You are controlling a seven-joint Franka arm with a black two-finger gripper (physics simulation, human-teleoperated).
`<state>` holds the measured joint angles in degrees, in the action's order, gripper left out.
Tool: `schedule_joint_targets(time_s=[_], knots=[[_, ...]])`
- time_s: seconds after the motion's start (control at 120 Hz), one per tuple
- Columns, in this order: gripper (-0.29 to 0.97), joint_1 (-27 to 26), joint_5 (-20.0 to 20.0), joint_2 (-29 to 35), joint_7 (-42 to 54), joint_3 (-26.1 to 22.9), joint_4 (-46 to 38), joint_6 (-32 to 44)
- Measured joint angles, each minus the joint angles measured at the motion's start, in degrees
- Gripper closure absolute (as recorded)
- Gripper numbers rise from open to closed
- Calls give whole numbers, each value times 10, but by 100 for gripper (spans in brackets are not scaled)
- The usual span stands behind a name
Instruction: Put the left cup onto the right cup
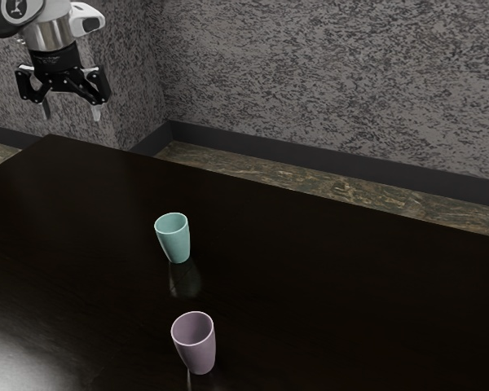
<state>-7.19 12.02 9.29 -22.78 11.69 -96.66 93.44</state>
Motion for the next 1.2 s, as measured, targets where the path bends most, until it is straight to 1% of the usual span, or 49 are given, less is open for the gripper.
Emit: schedule_joint_targets(time_s=[0.717,1.0,1.2], knots=[[0,-4,-5,-1,-4,-4,-13,2],[0,-5,-21,-37,9,-15,-34,12],[0,-5,-42,-63,22,-17,-76,41]])
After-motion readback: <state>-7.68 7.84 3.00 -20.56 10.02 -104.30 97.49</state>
